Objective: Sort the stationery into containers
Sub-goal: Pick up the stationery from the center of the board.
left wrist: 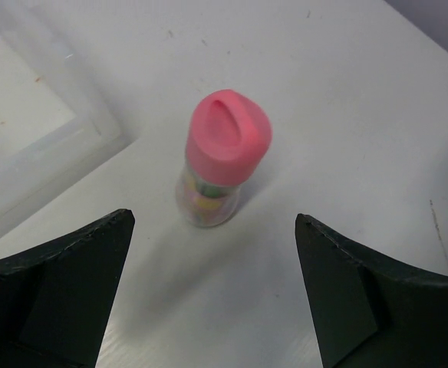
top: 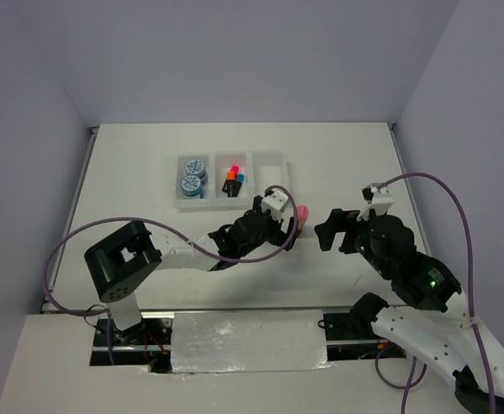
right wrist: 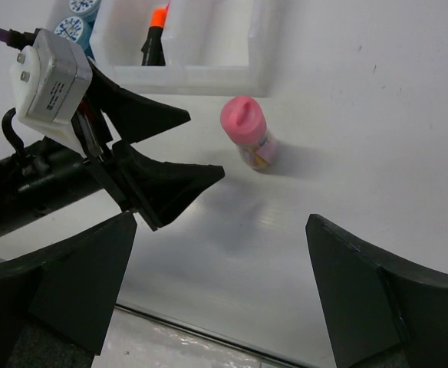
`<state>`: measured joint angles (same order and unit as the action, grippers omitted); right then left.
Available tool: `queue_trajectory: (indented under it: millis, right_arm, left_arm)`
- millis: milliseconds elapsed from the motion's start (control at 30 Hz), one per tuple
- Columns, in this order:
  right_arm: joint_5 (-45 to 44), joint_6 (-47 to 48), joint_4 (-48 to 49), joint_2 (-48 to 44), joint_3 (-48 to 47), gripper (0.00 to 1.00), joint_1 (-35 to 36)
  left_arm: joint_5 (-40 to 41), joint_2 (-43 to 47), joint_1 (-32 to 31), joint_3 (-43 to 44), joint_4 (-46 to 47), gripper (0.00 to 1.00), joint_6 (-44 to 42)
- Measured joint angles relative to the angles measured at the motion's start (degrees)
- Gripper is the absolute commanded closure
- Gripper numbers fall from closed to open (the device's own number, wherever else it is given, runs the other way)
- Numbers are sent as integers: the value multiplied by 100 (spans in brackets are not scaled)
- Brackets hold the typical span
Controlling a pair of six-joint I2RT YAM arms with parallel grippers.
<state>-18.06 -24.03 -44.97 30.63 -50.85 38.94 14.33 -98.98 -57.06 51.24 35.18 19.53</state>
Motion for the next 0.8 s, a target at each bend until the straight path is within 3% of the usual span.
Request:
queue_trajectory:
  millis: [200, 567, 767, 800]
  right_arm:
    - [4, 55, -116, -15, -7, 0, 0]
    - [249, 256, -136, -46, -26, 0, 0]
    - [345, 363, -140, -131, -50, 0, 0]
    - [356, 393, -136, -131, -66, 0, 0]
  left_arm:
    - [55, -409, -160, 66, 651, 1, -31]
    - [269, -1263, -160, 916, 680, 1, -138]
    - [498, -1464, -146, 1117, 671, 11, -120]
    - [525, -1502, -138, 1139, 671, 23, -118]
